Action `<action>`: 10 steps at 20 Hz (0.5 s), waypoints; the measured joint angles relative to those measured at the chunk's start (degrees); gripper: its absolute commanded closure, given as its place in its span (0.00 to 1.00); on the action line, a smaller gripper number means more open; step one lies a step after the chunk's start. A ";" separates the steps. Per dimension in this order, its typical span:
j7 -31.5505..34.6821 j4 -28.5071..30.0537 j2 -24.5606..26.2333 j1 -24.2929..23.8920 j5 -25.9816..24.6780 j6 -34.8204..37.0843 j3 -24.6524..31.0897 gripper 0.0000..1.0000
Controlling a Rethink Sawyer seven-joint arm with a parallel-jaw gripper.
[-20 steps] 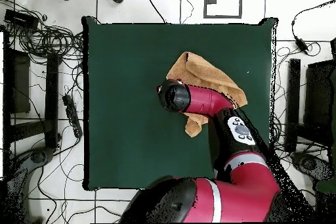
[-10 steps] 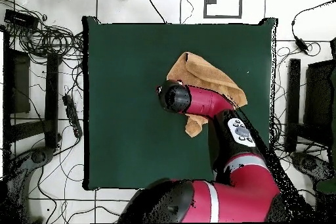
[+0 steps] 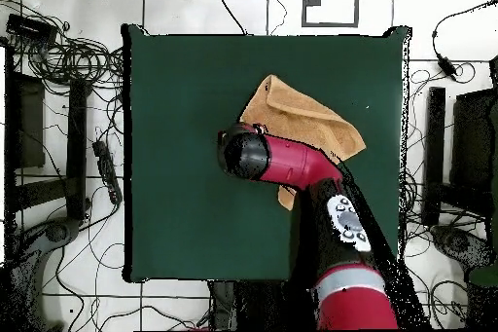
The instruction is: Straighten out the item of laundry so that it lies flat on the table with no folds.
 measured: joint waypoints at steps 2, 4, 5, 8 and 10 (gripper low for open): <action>1.26 0.91 -1.49 1.26 1.16 0.42 -0.66 1.00; 3.19 2.09 -3.52 3.05 2.70 1.17 -1.47 1.00; 4.09 2.59 -4.46 3.95 3.38 1.71 -1.86 1.00; 6.77 3.82 -6.72 6.10 5.24 3.51 -2.57 1.00; 8.12 4.34 -7.66 7.12 6.25 4.38 -2.90 1.00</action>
